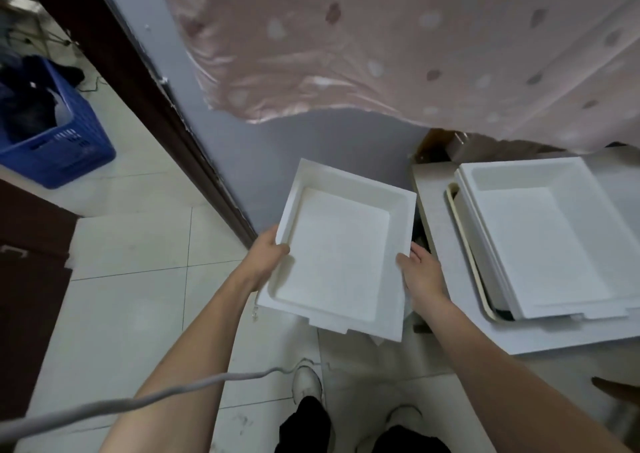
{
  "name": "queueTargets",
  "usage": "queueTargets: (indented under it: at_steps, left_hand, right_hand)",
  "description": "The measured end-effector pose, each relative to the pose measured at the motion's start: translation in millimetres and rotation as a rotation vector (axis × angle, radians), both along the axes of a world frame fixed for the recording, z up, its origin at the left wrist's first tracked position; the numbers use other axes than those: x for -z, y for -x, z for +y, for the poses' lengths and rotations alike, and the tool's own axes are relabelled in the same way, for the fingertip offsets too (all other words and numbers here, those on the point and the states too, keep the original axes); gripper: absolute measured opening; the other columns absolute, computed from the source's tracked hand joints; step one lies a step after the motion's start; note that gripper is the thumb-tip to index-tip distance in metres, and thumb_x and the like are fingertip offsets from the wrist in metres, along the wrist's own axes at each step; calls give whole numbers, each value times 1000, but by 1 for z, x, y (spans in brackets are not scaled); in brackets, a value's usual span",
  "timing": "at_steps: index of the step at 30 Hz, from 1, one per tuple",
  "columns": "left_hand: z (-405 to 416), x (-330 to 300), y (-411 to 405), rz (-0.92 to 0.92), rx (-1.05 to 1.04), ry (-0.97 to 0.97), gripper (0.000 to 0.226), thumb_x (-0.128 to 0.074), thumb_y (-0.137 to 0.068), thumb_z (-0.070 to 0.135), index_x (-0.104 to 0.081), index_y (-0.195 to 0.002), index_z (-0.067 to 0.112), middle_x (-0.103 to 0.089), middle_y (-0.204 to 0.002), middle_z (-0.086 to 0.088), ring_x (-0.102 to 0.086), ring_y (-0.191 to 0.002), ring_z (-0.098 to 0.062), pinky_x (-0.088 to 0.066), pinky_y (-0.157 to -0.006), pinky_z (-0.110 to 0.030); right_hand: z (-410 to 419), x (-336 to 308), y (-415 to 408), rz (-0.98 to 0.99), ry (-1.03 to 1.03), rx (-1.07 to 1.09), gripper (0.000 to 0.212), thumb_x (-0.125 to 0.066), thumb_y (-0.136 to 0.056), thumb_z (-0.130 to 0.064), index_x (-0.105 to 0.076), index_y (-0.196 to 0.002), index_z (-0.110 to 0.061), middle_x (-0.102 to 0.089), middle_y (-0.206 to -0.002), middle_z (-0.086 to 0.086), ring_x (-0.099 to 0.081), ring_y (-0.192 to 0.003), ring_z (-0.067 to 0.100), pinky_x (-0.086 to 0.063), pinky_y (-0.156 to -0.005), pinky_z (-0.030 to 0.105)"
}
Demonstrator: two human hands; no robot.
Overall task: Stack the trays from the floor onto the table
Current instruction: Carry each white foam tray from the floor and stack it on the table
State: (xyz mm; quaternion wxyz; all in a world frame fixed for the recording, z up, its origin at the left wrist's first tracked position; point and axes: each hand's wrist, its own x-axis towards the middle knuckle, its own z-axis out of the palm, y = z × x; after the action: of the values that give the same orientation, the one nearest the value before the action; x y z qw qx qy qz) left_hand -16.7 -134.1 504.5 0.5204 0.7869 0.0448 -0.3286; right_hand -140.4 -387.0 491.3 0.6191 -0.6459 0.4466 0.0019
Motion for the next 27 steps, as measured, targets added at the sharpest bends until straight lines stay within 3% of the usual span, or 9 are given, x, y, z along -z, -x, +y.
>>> queueTargets:
  at_steps: [2,5,11,14,16,18,22,27]
  left_hand:
    - [-5,-17,8,-1,-10,16,46,-40,-86,-9,-59,-120,17,-70,-101,-2,-69,-90,-25,-58,-79,-39]
    - [-13,-35,22,14,-47,50,46,-40,-86,-10,-59,-118,17,-70,-103,-3,-68,-88,-19,-56,-73,-33]
    - [-28,-64,40,30,-91,86,47,-40,-85,-10,-60,-122,12,-70,-108,-8,-68,-89,-23,-56,-73,-34]
    - [-38,-77,48,36,-111,101,48,-39,-85,-11,-60,-121,14,-70,-105,-7,-68,-88,-25,-56,-75,-36]
    - [-47,-85,56,40,-121,120,49,-38,-84,-12,-59,-123,10,-70,-105,-9,-68,-88,-28,-58,-76,-40]
    - [-60,-96,65,38,-129,146,49,-37,-85,-13,-59,-124,8,-71,-106,-10,-68,-88,-28,-58,-76,-39]
    - [-80,-111,76,26,-134,166,51,-36,-87,-12,-57,-126,11,-70,-108,-8,-67,-92,-29,-58,-77,-42]
    - [-102,-131,84,7,-147,174,54,-36,-85,-13,-57,-129,11,-70,-111,-10,-67,-97,-30,-58,-74,-38]
  right_hand:
    - [-7,-19,5,-12,-30,11,29,-58,-86,-8,-69,-97,-32,-74,-96,-7,-70,-86,14,-57,-77,32]
    - [-17,-35,12,-8,-28,-14,41,-59,-83,-14,-65,-121,-27,-74,-104,-5,-72,-91,19,-58,-87,42]
    - [-34,-72,26,-57,18,-144,50,-56,-86,-12,-58,-129,-37,-72,-111,-8,-71,-95,19,-57,-89,44]
    - [-45,-83,32,-72,52,-198,47,-55,-87,-17,-58,-125,-45,-73,-110,-7,-71,-96,20,-57,-86,44]
    - [-51,-99,37,-86,96,-220,38,-53,-91,-16,-61,-112,-47,-72,-103,-9,-69,-91,17,-58,-78,36]
    - [-61,-113,41,-94,154,-230,35,-50,-94,-16,-57,-116,-42,-67,-99,-11,-65,-89,14,-53,-73,28]
    - [-81,-125,45,-68,233,-214,36,-48,-93,-18,-61,-126,-26,-68,-113,-2,-65,-99,24,-52,-91,37]
    - [-107,-144,46,-64,263,-258,35,-46,-90,-15,-67,-117,-23,-71,-110,-1,-66,-94,23,-52,-78,30]
